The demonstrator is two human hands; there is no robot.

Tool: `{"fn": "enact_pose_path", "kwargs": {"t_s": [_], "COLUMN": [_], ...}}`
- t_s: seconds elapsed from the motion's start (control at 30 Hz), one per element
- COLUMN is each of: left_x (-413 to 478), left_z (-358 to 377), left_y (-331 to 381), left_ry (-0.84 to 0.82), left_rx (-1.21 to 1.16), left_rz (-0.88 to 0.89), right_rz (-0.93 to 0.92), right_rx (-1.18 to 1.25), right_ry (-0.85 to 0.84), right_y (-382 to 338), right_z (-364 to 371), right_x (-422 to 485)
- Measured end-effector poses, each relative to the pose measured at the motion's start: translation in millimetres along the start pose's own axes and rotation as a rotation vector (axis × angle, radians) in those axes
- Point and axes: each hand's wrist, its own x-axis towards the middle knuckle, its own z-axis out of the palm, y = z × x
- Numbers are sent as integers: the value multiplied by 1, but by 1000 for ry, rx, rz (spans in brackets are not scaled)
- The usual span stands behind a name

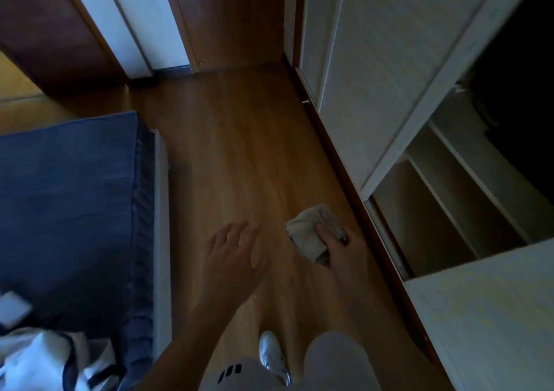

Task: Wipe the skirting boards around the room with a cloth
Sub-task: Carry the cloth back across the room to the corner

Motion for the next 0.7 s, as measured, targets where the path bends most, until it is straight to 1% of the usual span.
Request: {"fn": "enact_pose_path", "kwargs": {"t_s": [0.1,0.17,0.27,0.3,0.4,0.57,0.7], "left_x": [31,53,90,105,154,241,297], "left_z": [3,8,18,21,29,35,38], "left_y": [-10,-18,-27,-30,-35,-38,-36], "left_ry": [-6,-3,-5,-7,-10,-12,-22], "left_rx": [8,6,16,23,48,48,64], "left_rz": [-15,-28,-38,-39,-71,-162,-225], "right_rz": [32,21,6,31,114,116,84], "right_rx": [-38,-4,-8,44,161,160,112], "right_ry": [-37,-11,-35,-40,-72,-101,-171], "right_y": [-23,-38,-53,-57,-72,-104,-128], "right_z": [14,23,39,44,57,70,74], "right_x": [25,44,80,94,145,240,306]}}
